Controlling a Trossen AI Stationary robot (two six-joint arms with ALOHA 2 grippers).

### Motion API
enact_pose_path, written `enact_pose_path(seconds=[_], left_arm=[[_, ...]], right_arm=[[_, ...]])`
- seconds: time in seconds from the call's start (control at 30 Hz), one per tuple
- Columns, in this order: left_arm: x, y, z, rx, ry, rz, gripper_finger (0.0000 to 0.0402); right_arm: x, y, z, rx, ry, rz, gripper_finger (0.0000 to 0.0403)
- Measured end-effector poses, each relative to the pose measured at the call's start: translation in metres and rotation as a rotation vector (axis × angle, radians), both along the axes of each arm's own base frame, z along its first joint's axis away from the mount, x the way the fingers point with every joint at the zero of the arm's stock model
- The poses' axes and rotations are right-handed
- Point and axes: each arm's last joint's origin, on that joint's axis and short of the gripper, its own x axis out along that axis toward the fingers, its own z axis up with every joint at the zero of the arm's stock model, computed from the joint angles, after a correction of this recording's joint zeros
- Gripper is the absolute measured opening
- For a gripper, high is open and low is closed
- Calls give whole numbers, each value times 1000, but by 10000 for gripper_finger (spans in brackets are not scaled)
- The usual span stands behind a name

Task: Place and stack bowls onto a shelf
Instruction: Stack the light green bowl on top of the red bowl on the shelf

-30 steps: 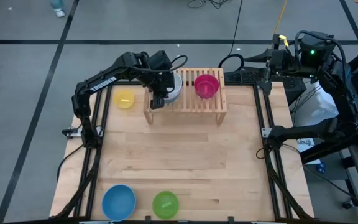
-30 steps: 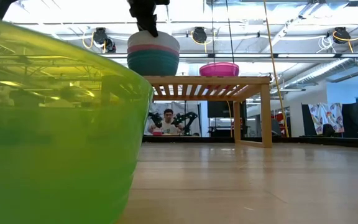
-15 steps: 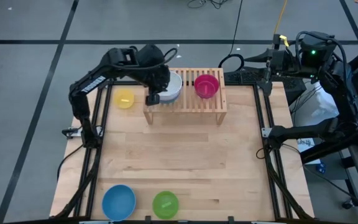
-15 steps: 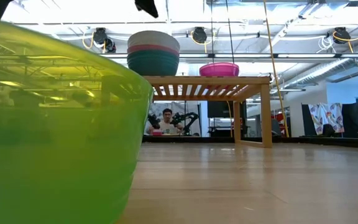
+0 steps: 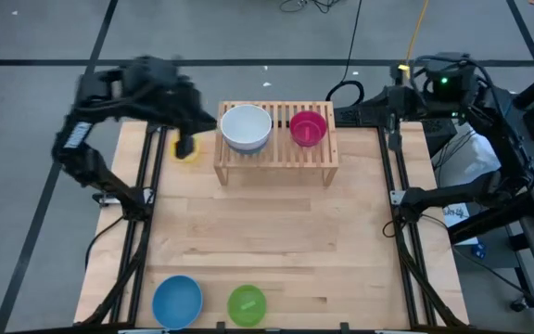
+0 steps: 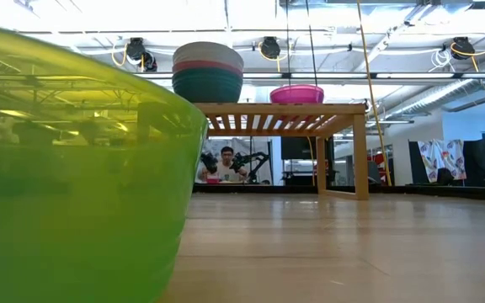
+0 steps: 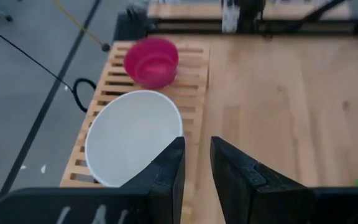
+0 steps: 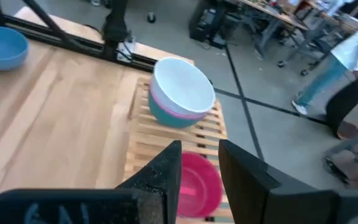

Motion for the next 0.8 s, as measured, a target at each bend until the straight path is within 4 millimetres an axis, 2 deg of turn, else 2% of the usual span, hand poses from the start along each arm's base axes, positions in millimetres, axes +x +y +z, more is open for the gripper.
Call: enact_pose_path(seconds=[0.17,0.3,0.5,0.67,0.8], left_arm=[[-41,-16,18,-28,-109,37,83],[-66,-27,24,-37,-152,34,83],[-88,-37,25,-52,-142,26,83],[-107,-45,29,-38,-183,-30,83],[-118,-50,31,-34,-207,-60,83]], right_arm=[[22,6,-6,37,31,92,102],[46,17,-12,112,61,165,96],[97,41,-33,129,173,195,75],[138,69,-51,217,221,266,75],[167,96,-74,281,309,304,75]])
